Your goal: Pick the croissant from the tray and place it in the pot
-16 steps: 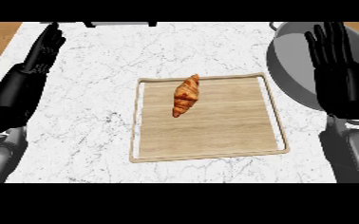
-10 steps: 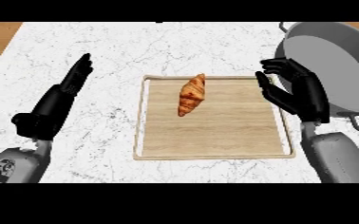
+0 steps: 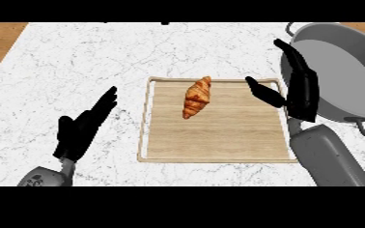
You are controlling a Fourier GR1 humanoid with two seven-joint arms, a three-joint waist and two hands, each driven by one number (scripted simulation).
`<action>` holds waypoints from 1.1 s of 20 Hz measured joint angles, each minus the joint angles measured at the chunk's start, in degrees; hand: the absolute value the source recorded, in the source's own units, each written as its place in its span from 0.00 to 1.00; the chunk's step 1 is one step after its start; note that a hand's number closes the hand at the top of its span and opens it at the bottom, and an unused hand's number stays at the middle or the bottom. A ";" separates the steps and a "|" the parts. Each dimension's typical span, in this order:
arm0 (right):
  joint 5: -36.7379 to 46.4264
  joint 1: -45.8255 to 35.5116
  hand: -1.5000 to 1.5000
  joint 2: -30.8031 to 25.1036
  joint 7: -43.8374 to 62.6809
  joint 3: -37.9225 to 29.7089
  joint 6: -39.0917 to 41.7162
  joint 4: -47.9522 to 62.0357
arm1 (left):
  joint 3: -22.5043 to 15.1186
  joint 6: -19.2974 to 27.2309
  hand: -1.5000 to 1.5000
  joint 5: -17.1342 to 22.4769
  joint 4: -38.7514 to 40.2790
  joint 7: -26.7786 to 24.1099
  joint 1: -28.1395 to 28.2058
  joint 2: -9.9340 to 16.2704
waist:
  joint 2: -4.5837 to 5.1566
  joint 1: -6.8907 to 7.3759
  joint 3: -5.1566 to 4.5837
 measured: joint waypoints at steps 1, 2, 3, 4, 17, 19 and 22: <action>3.05 -1.07 0.00 1.51 1.97 1.32 -1.55 0.63 | -0.31 -0.13 0.50 0.23 0.39 0.39 0.15 -0.43 | -0.16 0.17 0.03; 6.03 -2.05 0.00 2.92 4.38 2.49 -2.54 1.63 | -0.46 -0.28 0.50 0.42 0.80 0.67 0.22 -0.67 | -0.29 0.24 0.05; 8.63 -3.08 0.00 4.48 7.04 3.54 -2.93 2.82 | -0.67 -0.33 0.50 0.47 1.11 1.05 -0.03 -0.98 | -0.38 0.24 0.07; 10.94 -4.08 0.00 5.87 10.00 4.26 -2.87 4.04 | -0.93 -0.26 0.50 0.49 1.25 1.43 0.00 -1.28 | -0.55 0.27 0.08; 27.26 -23.57 0.00 19.51 54.24 7.50 10.22 17.61 | -1.46 -0.98 0.50 0.70 3.96 1.81 -0.69 -3.21 | -0.90 0.97 0.68; 25.20 -24.97 0.00 19.89 57.45 8.25 12.50 18.76 | -1.70 -0.58 0.50 0.37 4.26 2.14 -1.65 -4.08 | -0.75 1.03 0.80; 20.66 -25.87 0.00 20.23 60.08 9.19 14.98 20.95 | -1.66 -0.83 0.50 0.15 5.04 1.64 -2.01 -4.47 | -0.52 1.23 0.89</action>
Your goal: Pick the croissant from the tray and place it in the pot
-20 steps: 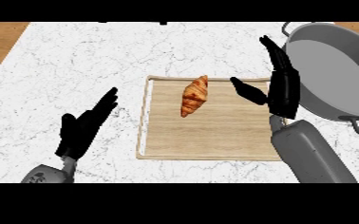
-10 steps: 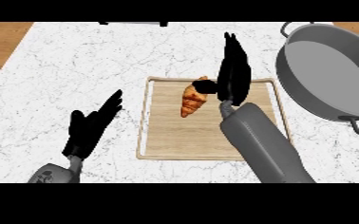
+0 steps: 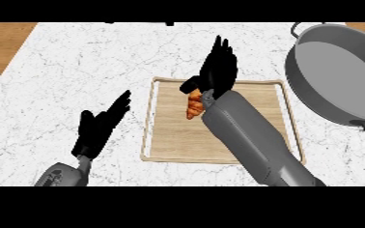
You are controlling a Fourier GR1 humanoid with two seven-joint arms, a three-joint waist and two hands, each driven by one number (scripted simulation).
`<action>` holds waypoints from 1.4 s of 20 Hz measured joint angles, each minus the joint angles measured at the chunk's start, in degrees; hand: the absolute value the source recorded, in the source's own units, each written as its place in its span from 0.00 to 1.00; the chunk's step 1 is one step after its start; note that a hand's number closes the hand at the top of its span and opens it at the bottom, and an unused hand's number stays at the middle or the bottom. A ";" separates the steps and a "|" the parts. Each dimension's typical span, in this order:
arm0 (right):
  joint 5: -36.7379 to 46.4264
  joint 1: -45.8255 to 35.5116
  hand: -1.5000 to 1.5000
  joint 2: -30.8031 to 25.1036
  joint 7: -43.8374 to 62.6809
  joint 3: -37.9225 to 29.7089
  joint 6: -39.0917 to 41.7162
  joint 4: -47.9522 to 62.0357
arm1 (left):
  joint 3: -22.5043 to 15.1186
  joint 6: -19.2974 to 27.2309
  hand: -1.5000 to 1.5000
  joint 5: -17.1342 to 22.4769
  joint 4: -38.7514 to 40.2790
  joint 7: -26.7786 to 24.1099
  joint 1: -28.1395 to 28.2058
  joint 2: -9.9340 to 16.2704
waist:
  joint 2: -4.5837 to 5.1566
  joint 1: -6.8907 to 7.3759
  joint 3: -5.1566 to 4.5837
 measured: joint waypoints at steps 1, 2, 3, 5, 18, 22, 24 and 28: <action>-1.36 0.01 0.00 0.06 0.59 0.75 0.56 0.58 | 0.11 0.25 0.50 -0.20 0.61 0.03 -0.61 -0.39 | 0.06 -0.13 0.03; -2.51 0.03 0.00 0.09 1.16 1.47 0.98 1.09 | 0.11 0.12 0.50 -0.10 0.66 0.29 -0.80 -0.58 | 0.06 -0.20 0.06; -3.56 -0.39 0.00 0.12 1.52 1.97 1.30 1.87 | 0.35 -0.08 0.50 -0.10 0.83 0.19 -0.84 -0.45 | 0.09 -0.25 0.08; -5.22 -1.01 0.00 0.13 2.37 3.46 1.83 2.55 | 0.49 0.07 0.50 -0.51 1.33 -0.07 -1.06 -0.77 | 0.06 -0.51 0.14; -1.39 6.05 0.00 0.05 1.96 7.78 0.34 -4.86 | 2.95 -0.85 0.50 -0.99 0.56 -0.98 1.42 -0.58 | -0.39 -2.91 0.26; -2.05 8.88 0.00 0.12 -0.77 6.93 -2.76 -7.90 | 3.28 -0.97 0.50 -1.77 1.08 -2.04 1.56 -1.25 | -0.29 -2.84 0.31; -2.16 11.30 0.00 0.15 -2.38 7.19 -4.63 -9.67 | 3.46 -1.20 0.50 -1.83 0.51 -1.62 1.75 -1.26 | -0.25 -2.82 0.29; -3.79 13.93 0.00 0.23 -5.45 6.20 -8.93 -10.39 | 3.85 -1.46 0.50 -2.33 0.65 -2.40 2.11 -1.59 | -0.17 -2.61 0.32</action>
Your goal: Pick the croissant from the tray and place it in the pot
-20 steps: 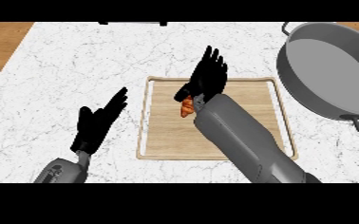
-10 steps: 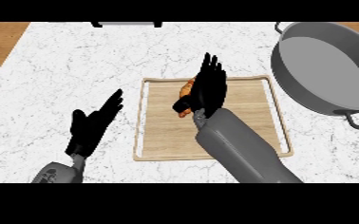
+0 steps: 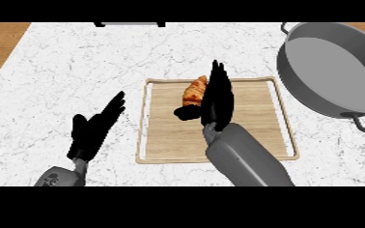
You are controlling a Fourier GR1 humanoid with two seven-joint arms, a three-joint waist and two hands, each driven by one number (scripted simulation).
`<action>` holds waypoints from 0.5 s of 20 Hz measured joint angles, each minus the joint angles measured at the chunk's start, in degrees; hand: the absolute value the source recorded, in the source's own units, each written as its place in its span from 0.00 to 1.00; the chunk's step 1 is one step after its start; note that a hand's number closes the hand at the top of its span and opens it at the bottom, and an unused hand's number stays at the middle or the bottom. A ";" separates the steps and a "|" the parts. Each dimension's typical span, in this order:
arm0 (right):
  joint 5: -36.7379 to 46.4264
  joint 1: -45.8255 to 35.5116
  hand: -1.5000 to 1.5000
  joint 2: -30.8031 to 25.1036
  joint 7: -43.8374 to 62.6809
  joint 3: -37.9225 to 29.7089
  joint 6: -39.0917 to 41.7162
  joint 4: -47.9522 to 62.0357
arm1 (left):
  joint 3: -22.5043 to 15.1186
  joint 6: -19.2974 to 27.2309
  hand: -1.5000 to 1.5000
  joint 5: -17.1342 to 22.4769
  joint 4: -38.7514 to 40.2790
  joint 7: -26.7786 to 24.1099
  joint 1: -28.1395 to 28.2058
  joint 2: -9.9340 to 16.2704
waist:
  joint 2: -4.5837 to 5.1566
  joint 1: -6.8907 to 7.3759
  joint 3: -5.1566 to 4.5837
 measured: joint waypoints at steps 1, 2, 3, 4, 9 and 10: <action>-0.35 0.43 0.00 0.01 -0.39 -0.08 -0.89 -0.18 | -0.01 -0.06 0.50 -0.09 -0.16 0.29 0.00 -0.11 | 0.02 0.03 0.00; -0.82 0.70 0.00 0.05 -0.87 -0.93 -1.61 -0.16 | 0.24 -0.30 0.50 -0.08 -0.11 0.35 -0.04 -0.02 | 0.04 0.02 0.00; -1.23 1.08 0.00 0.06 -1.60 -1.04 -2.83 0.44 | 0.32 -0.15 0.50 -0.22 0.04 1.00 -0.62 -0.34 | 0.06 0.06 0.01; -1.86 1.85 0.00 0.10 -2.36 -1.39 -3.90 0.65 | 0.63 -0.58 0.50 0.01 0.15 1.91 -1.27 -0.19 | 0.10 0.03 -0.01; -7.02 3.91 0.00 0.24 -4.61 -0.14 -9.73 3.37 | 0.80 -0.37 0.50 -1.23 0.25 1.82 -1.22 -1.38 | 0.17 0.38 -0.01; -8.10 4.31 1.00 0.30 -5.52 -0.23 -10.52 3.82 | 0.97 -0.25 0.50 -1.58 0.17 2.06 -1.13 -1.57 | 0.15 0.36 -0.01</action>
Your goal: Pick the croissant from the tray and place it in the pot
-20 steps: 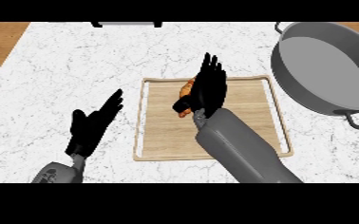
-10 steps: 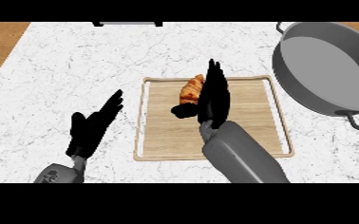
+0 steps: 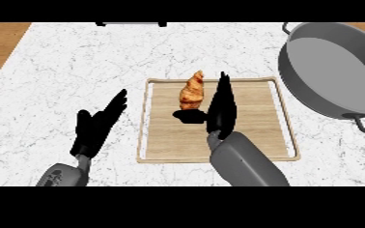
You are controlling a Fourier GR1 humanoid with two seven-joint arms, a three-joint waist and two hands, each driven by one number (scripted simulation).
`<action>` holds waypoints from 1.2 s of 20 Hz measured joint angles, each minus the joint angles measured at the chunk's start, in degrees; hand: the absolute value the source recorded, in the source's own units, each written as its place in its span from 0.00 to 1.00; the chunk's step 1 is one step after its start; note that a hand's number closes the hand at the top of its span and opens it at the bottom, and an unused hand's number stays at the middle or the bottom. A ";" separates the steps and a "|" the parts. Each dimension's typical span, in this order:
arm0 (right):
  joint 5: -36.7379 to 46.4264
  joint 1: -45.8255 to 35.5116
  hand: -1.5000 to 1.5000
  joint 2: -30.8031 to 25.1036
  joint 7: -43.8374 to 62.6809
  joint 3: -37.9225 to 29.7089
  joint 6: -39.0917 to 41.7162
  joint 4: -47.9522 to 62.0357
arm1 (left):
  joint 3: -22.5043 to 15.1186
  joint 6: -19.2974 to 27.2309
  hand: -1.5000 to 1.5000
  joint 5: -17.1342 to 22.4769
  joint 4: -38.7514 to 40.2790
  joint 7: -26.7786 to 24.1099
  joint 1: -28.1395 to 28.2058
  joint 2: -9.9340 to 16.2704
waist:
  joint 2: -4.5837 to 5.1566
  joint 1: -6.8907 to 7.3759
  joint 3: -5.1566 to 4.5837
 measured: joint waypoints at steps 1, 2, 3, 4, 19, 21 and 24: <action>-1.64 -1.17 1.00 -0.05 -0.41 1.11 -1.40 1.73 | -0.03 0.07 0.50 -0.31 0.22 0.04 -0.12 -0.48 | -0.08 0.17 -0.04; -1.37 -1.43 1.00 0.02 -0.72 1.22 -1.09 2.65 | -0.07 0.41 0.50 -0.61 -0.25 0.75 -0.31 -0.76 | -0.25 0.09 -0.11; -1.22 -1.63 1.00 -0.11 -1.43 1.86 -1.18 3.69 | -0.10 0.31 0.50 -0.74 -0.57 0.57 0.15 -0.84 | -0.48 0.10 -0.22; -1.16 -1.26 1.00 -0.22 -2.34 2.03 -1.25 3.50 | 0.36 -0.21 0.50 -0.82 -0.47 0.12 0.59 -0.76 | -0.58 -0.01 -0.27; -13.78 8.68 1.00 -7.73 -27.96 2.48 -13.53 -2.63 | 3.92 -2.46 0.50 -1.58 1.61 0.21 0.39 -1.53 | -1.20 -1.60 -0.18; -16.72 11.94 1.00 -11.82 -30.23 -0.52 -14.01 -6.63 | 4.69 -1.96 0.50 -1.37 1.37 -0.06 1.45 -1.19 | -1.35 -3.68 0.23; -21.25 17.16 1.00 -18.43 -33.93 -4.87 -13.63 -12.15 | 5.76 -1.60 0.50 -0.89 0.94 -0.25 2.74 -0.60 | -1.41 -5.75 0.53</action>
